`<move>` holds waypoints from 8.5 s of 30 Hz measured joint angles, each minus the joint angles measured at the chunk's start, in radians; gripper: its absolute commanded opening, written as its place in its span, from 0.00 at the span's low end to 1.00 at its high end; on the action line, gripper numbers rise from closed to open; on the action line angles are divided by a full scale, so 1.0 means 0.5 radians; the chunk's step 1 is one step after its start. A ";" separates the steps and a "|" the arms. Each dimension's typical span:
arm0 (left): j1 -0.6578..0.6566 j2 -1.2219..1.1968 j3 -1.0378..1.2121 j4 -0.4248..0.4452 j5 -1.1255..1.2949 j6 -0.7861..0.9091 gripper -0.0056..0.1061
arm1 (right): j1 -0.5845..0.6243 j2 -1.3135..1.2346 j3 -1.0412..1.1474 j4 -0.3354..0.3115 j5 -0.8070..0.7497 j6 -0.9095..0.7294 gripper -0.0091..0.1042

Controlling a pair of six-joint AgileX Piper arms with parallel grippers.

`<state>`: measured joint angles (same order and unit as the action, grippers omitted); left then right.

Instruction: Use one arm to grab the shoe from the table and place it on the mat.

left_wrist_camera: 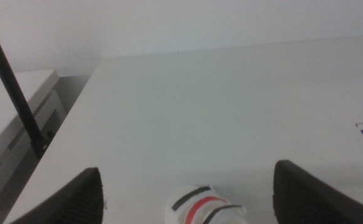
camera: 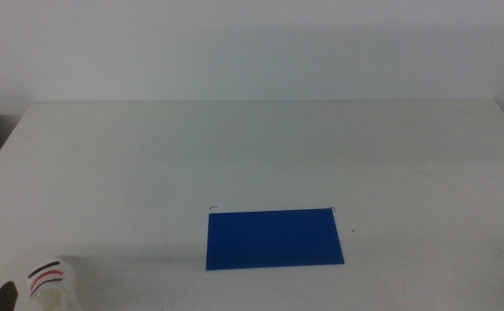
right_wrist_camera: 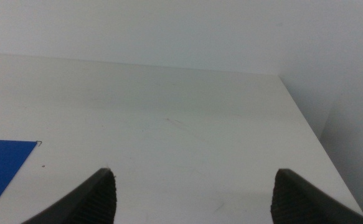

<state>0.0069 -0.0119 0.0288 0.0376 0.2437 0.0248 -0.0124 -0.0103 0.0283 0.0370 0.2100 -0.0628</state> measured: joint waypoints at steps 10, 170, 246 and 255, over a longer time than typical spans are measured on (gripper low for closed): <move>0.000 0.005 -0.503 0.013 0.616 0.000 0.89 | 0.000 0.000 0.000 0.000 0.000 0.000 0.65; -1.329 4.209 -3.554 -0.156 1.938 -1.719 0.04 | 0.000 0.000 0.000 0.000 0.000 0.000 0.65; -1.454 4.391 -3.769 -0.105 1.954 -4.240 0.04 | 0.000 0.000 0.000 0.000 0.000 0.000 0.65; -1.454 4.459 -3.769 -0.113 1.950 -4.240 0.62 | 0.000 0.000 0.000 0.000 0.000 0.000 0.65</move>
<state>-0.7203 2.2173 -1.8558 -0.0189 1.2185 -2.0954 -0.0124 -0.0103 0.0283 0.0370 0.2100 -0.0628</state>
